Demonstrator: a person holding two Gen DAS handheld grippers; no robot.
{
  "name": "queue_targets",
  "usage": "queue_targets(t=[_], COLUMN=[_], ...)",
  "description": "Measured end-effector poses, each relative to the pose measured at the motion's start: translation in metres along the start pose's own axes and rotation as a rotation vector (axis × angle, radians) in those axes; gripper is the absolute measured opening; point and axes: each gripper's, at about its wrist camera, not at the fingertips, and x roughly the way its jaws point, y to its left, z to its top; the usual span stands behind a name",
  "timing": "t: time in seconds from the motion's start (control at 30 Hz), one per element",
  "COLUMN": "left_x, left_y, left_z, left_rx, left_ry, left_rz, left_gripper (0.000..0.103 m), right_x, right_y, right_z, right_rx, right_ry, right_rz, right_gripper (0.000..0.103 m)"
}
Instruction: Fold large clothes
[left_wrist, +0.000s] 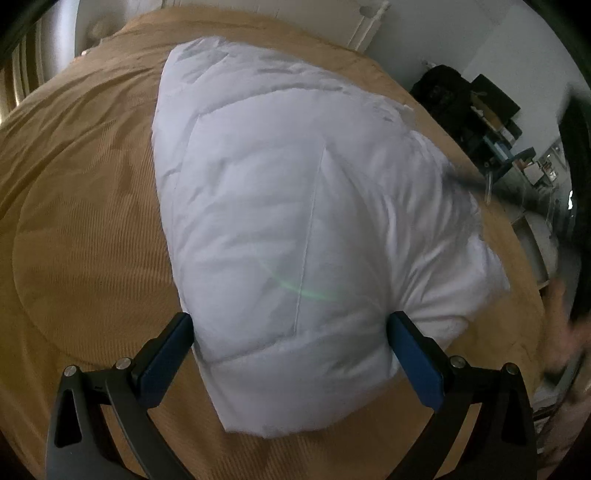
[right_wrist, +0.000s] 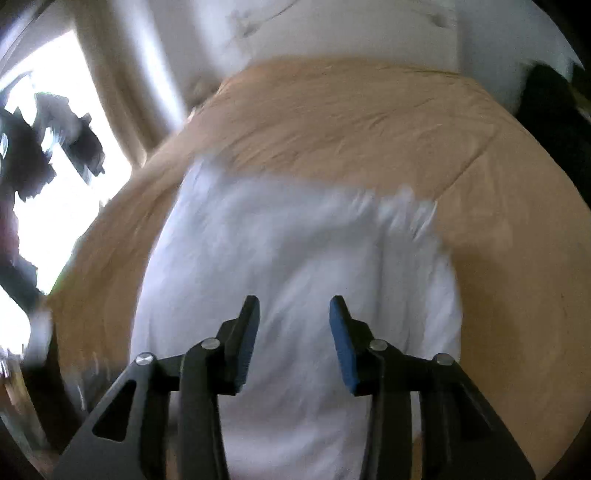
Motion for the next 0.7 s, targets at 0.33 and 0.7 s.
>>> queue_targets(t=[0.33, 0.7], left_x=[-0.032, -0.166], left_y=[-0.012, -0.058], left_z=[-0.041, 0.042], left_rx=[0.042, -0.121], left_ry=[0.132, 0.064], left_rz=[0.202, 0.473], left_gripper=[0.094, 0.095], right_x=[-0.019, -0.117], right_y=[-0.049, -0.01], right_z=[-0.091, -0.024], right_rx=[0.119, 0.1], right_ry=[0.261, 0.318], right_rz=[-0.139, -0.168], right_gripper=[0.072, 0.082])
